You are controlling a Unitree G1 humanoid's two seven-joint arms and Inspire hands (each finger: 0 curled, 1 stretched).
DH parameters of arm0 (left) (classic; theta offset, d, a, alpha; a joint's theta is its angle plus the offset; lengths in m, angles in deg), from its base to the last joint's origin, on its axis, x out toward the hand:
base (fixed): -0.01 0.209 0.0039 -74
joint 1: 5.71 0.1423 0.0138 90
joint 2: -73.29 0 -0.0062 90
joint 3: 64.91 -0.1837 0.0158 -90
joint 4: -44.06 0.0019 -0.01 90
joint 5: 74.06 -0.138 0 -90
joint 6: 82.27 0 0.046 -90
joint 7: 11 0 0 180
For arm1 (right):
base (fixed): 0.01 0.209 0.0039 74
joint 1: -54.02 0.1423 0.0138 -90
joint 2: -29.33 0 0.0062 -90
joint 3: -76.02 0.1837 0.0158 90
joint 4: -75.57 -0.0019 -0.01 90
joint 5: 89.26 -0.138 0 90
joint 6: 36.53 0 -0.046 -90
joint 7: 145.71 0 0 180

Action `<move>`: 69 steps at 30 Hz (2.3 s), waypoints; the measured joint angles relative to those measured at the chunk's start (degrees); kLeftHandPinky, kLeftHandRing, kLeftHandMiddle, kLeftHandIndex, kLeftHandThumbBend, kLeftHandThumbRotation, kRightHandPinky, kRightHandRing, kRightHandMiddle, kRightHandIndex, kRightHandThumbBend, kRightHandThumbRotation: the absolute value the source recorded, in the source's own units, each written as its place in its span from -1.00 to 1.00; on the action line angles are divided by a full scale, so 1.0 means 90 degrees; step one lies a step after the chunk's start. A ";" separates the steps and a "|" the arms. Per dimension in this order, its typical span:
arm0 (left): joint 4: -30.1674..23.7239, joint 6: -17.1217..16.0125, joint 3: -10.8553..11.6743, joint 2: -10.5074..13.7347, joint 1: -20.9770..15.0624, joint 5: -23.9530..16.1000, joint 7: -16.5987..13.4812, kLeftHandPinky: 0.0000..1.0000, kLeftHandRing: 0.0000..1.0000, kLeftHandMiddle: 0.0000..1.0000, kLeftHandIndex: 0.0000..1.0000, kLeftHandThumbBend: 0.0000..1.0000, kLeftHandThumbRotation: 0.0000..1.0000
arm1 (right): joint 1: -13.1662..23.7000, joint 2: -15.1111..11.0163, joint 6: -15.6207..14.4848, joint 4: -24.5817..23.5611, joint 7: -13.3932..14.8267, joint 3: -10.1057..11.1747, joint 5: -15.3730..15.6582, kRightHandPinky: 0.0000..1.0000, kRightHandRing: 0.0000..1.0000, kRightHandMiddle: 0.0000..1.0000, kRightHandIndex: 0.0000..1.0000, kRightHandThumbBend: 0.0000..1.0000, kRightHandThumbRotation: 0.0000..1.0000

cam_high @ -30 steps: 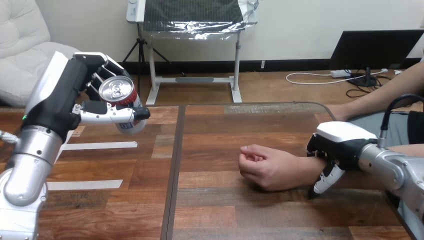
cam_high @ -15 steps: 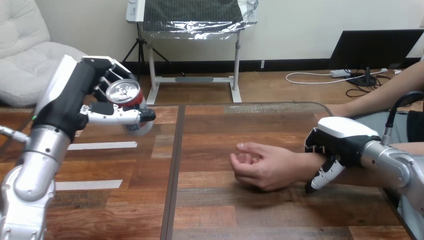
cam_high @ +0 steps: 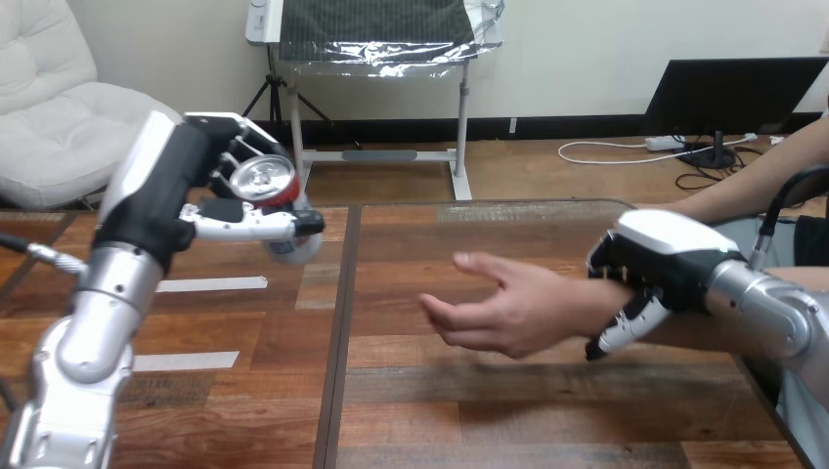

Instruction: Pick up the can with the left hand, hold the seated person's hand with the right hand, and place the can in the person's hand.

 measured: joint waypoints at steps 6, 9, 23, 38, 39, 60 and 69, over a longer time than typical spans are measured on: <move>0.0241 -0.0001 -0.0060 -0.0152 -0.0145 -0.0018 -0.0027 -0.46 -0.35 -0.23 -0.18 0.40 -1.00 | -0.0001 0.0000 -0.0034 -0.0239 -0.0108 0.0096 -0.0060 -0.36 -0.31 -0.23 -0.24 0.56 -0.61; 0.0373 -0.0004 -0.0112 -0.0209 -0.0221 -0.0024 -0.0047 -0.46 -0.34 -0.23 -0.18 0.39 -1.00 | -0.0001 -0.0001 -0.0044 -0.0352 -0.0132 0.0121 -0.0091 -0.37 -0.31 -0.23 -0.23 0.56 -0.61; 0.0826 -0.0004 -0.0322 -0.0471 -0.0526 -0.0037 -0.0094 -0.42 -0.30 -0.20 -0.16 0.37 -1.00 | -0.0003 0.0000 -0.0049 -0.0764 -0.0216 0.0168 -0.0215 -0.36 -0.30 -0.22 -0.22 0.58 -0.61; 0.1461 -0.0003 -0.0527 -0.0751 -0.0943 -0.0079 -0.0224 -0.40 -0.28 -0.19 -0.15 0.39 -1.00 | -0.0043 0.0000 -0.0200 -0.1163 -0.0475 0.0241 -0.0310 -0.35 -0.31 -0.22 -0.23 0.58 -0.59; 0.1503 -0.0003 -0.0533 -0.0773 -0.0972 -0.0080 -0.0232 -0.40 -0.28 -0.19 -0.15 0.39 -1.00 | -0.0050 0.0000 -0.0216 -0.1187 -0.0495 0.0252 -0.0312 -0.35 -0.30 -0.22 -0.23 0.58 -0.59; 0.2631 -0.0072 -0.0774 -0.1373 -0.1489 -0.0055 -0.0445 -0.35 -0.24 -0.16 -0.13 0.40 -1.00 | -0.0146 0.0029 -0.0571 -0.1678 -0.0703 0.0296 -0.0389 -0.33 -0.25 -0.17 -0.20 0.61 -0.58; 0.3088 -0.0258 -0.0877 -0.1689 -0.1607 -0.0032 -0.0447 -0.36 -0.25 -0.17 -0.14 0.40 -1.00 | -0.0147 0.0056 -0.0632 -0.1743 -0.0706 0.0303 -0.0406 -0.32 -0.26 -0.18 -0.21 0.61 -0.57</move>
